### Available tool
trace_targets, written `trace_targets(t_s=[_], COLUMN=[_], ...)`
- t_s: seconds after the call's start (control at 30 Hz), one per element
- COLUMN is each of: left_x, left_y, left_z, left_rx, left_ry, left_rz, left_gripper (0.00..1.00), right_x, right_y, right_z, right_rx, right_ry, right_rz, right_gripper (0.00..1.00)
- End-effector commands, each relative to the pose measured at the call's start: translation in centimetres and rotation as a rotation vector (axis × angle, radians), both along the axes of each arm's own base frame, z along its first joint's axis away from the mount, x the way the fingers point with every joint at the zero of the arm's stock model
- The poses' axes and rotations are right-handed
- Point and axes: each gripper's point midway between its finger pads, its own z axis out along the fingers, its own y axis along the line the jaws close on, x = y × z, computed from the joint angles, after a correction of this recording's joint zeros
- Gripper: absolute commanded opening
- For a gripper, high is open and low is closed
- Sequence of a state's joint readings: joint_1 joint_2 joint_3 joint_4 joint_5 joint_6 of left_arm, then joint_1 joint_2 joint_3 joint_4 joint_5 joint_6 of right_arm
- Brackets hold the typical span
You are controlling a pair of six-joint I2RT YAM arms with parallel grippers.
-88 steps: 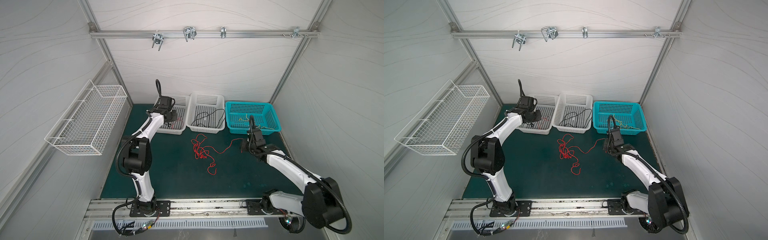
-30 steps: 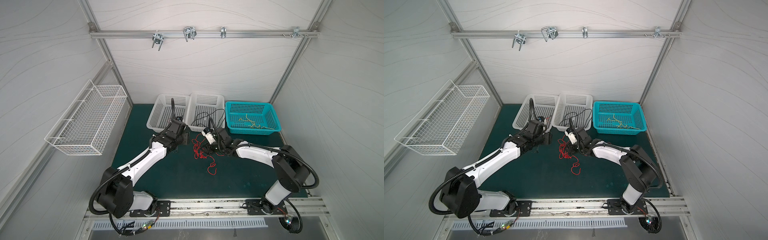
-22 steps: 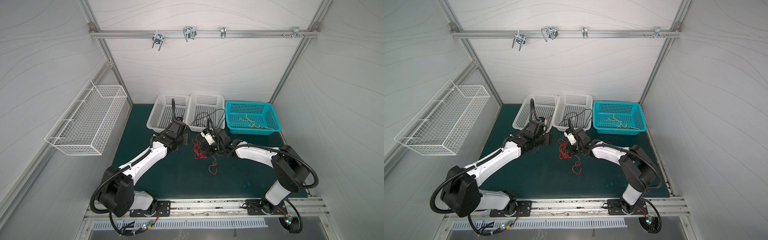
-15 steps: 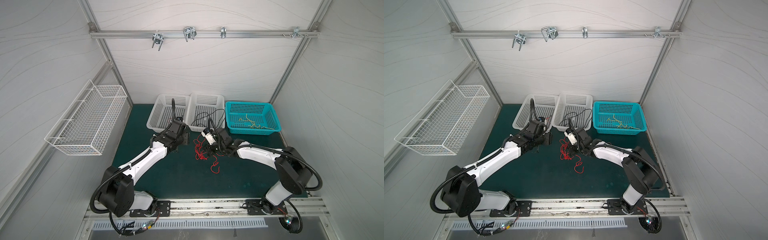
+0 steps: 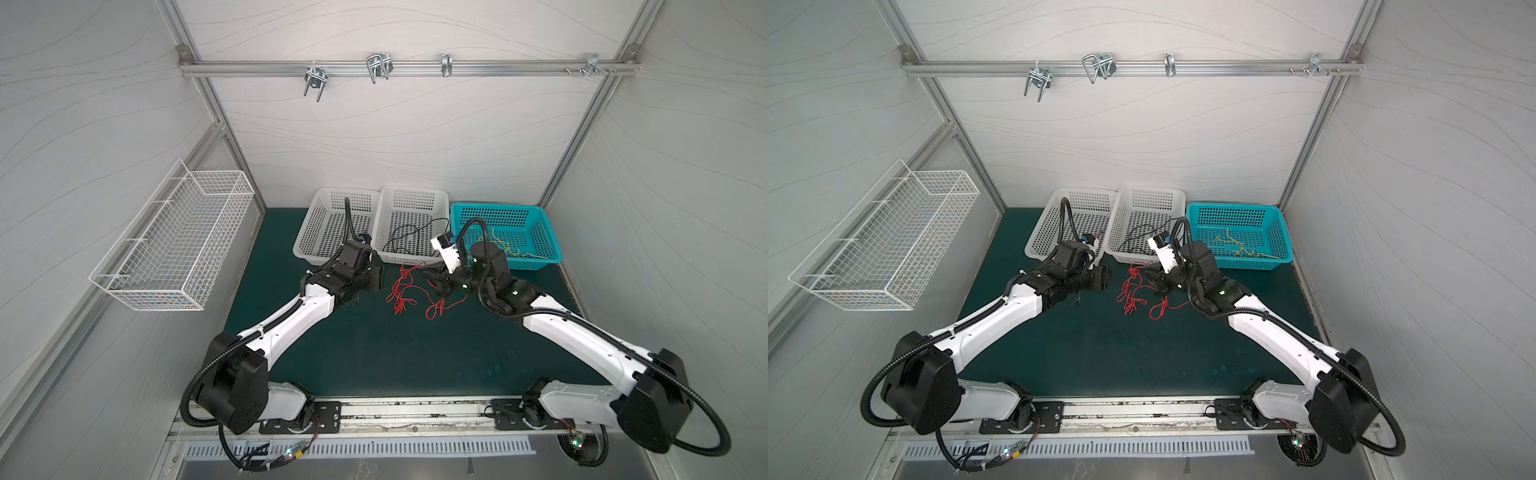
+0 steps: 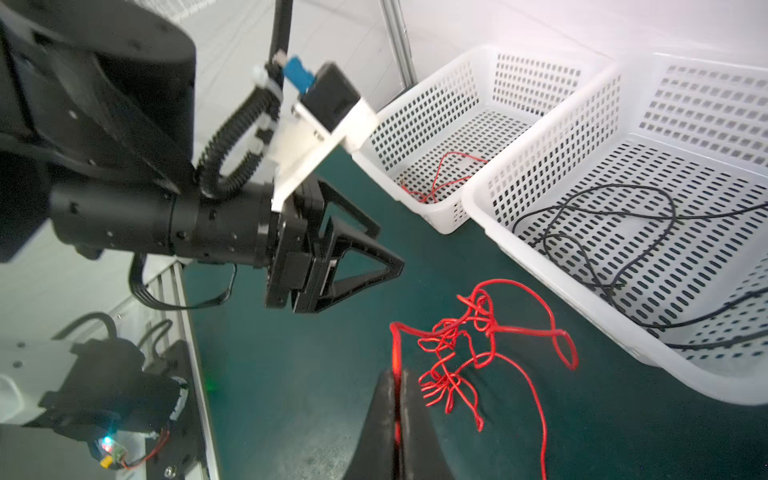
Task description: Untangle the cables
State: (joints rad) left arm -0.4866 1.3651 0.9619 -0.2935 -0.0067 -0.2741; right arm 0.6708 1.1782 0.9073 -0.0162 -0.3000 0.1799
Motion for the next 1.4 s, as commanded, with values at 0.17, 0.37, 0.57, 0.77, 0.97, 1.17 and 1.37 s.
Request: trace_targets(t_s=[0.17,0.37,0.57,0.77,0.97,1.17,1.37], left_x=[-0.2,-0.3,-0.1,-0.2,-2.3,-5.0,-6.1], left_y=[-3.7,-5.5,-5.7,-5.8,-6.6,-7.2,-8.5], left_z=[2.6,1.2,0.0,0.8,3.6,5.8,8.9], left_rx=[-0.106,-0.012,0.062,0.037,-0.015,0.030,-0.030], left_ry=[-0.080,-0.089,-0.099,-0.136,-0.264,-0.377,-0.534], left_rz=[-0.159,-0.216,-0.217,-0.220,-0.323,-0.437,-0.478], left_gripper=[0.66,0.70,0.71,0.70,0.75,0.81,1.00], right_x=[-1.3,-1.8,-2.9,-3.9,-3.3,-2.9,-2.7], right_y=[-0.7,-1.0,-1.2,-1.7,-2.2,-2.1,-1.6], right_z=[2.1,3.4,4.8,6.8,6.4,5.8,5.6], right_rx=[0.093,0.120,0.143,0.181,0.167,0.171,0.180], right_ry=[0.008,-0.019,-0.034,-0.075,-0.073,-0.053,-0.026], right_rz=[0.042,0.052,0.086,0.105,0.059,0.044,0.056], right_gripper=[0.00,0.00,0.00,0.00,0.00,0.00,0.00])
